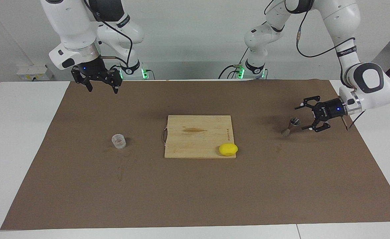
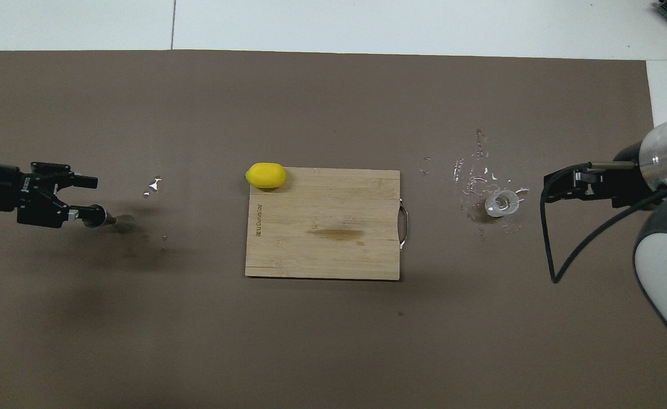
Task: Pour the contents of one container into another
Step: 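Close the left gripper around the small metal cup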
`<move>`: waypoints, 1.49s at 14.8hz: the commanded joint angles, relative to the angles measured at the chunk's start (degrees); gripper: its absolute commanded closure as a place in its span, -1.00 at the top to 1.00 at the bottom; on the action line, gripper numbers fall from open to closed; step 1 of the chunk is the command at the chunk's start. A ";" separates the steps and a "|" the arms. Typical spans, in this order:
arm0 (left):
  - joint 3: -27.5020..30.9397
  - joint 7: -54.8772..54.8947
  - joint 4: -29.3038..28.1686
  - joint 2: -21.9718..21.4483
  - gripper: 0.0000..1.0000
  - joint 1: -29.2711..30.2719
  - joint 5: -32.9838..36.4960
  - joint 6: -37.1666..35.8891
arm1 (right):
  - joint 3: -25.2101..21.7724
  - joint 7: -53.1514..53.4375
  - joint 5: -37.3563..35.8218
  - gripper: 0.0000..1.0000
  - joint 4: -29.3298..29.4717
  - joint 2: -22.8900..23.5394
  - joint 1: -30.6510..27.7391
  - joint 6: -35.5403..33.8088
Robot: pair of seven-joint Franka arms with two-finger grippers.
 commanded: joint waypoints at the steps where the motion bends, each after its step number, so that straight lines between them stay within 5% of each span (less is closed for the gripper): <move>1: -0.54 6.39 -3.33 -0.04 1.00 3.44 -3.16 -1.10 | 0.29 0.62 1.02 0.99 -0.67 -0.93 -0.66 -0.32; 3: -0.45 13.31 -5.17 0.22 1.00 3.45 -6.74 -0.75 | 0.29 0.62 1.02 0.99 -0.67 -0.93 -0.66 -0.32; 5: -0.45 20.00 -5.36 4.93 1.00 3.53 -11.58 -0.75 | 0.29 0.62 1.02 0.99 -0.58 -0.93 -0.66 -0.32; 12: -0.45 23.09 -4.40 11.02 1.00 4.24 -17.58 -4.52 | 0.29 0.62 1.02 0.99 -0.58 -0.93 -0.66 -0.32; 22: -0.37 24.33 -6.15 11.21 1.00 5.73 -17.49 -9.80 | 0.29 0.62 1.02 0.99 -0.58 -0.93 -0.66 -0.32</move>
